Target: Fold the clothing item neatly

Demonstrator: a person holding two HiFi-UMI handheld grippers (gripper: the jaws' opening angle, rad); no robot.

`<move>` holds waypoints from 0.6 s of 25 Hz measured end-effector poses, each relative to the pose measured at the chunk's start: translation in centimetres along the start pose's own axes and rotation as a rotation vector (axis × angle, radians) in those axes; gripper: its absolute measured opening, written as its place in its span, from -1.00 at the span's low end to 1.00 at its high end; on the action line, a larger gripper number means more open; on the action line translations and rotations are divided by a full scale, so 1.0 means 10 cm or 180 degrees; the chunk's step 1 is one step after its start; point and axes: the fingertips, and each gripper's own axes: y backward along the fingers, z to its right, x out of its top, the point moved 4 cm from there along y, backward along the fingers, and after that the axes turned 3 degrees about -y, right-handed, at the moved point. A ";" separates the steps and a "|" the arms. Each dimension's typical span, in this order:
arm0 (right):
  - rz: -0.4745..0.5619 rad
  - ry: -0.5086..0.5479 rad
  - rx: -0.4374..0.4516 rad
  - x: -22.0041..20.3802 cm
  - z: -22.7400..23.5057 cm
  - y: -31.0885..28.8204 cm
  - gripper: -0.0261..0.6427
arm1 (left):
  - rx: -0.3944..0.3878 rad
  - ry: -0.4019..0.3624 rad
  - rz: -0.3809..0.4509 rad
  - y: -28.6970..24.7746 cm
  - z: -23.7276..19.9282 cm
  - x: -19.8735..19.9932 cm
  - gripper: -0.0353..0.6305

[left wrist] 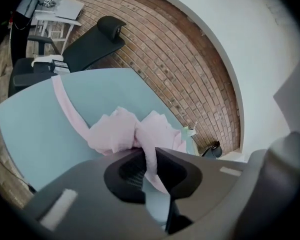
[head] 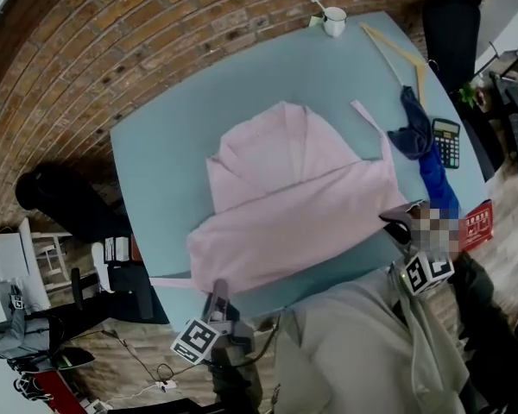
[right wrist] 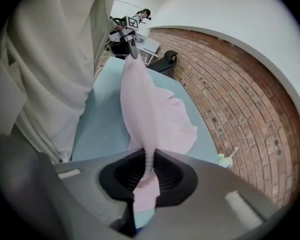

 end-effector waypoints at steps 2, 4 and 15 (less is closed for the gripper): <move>0.0042 0.0022 -0.0089 0.06 0.29 -0.05 -0.77 | -0.0124 -0.0031 0.0082 -0.09 0.10 0.23 -0.75; 0.0075 0.0084 -0.0161 0.12 0.64 -0.16 -0.77 | -0.0239 -0.0099 0.0163 -0.26 0.21 0.52 -0.75; 0.0079 0.0073 -0.0037 0.16 2.12 -1.32 -0.78 | -0.0376 -0.0064 0.0170 -1.62 0.49 1.79 -0.76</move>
